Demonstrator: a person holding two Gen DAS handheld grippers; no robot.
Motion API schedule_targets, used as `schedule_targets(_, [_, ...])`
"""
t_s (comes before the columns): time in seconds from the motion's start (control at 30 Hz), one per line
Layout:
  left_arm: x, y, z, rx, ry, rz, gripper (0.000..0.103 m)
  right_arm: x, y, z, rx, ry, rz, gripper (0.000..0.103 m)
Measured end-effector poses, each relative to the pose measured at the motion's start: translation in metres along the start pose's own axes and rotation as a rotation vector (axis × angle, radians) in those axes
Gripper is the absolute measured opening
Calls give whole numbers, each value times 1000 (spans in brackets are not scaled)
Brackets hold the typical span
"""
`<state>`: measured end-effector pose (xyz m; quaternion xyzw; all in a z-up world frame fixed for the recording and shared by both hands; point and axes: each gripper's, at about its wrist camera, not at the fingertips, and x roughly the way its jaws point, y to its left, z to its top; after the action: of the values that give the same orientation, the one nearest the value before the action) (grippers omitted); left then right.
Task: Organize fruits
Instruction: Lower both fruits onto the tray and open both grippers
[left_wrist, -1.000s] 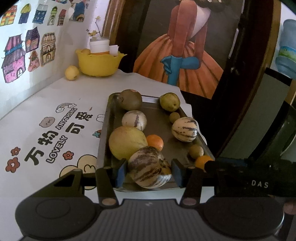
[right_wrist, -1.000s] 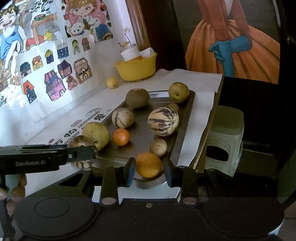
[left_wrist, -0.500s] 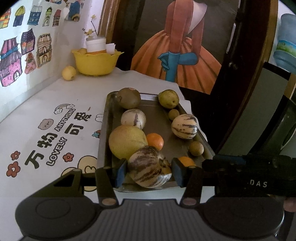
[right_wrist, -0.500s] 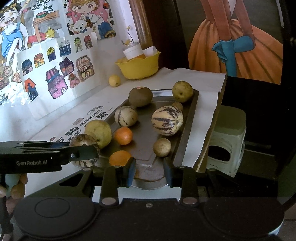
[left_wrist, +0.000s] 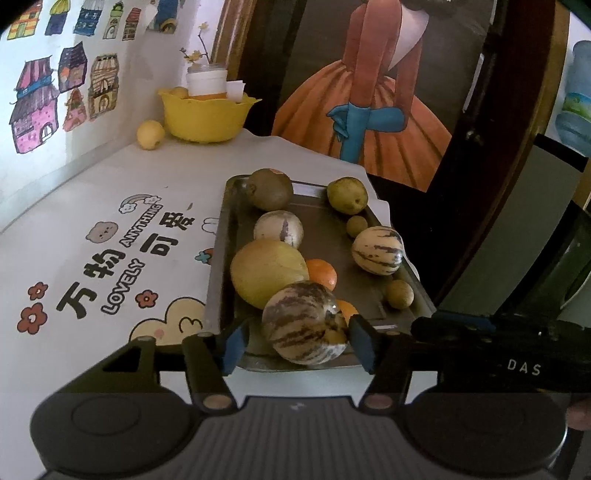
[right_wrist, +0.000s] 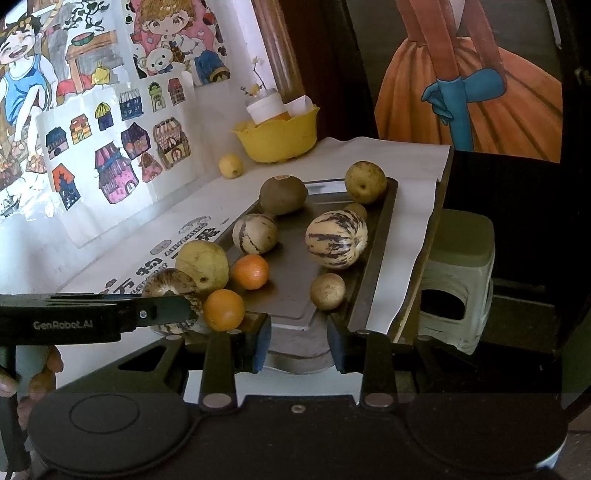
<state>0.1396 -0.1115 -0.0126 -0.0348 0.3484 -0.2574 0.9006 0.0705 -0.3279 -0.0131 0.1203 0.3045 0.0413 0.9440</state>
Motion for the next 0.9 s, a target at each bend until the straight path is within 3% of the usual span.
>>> schedule_targets(0.9, [-19,10,-9,-76,-38,-20,76,-18,8,-7,3,-74,-28,57])
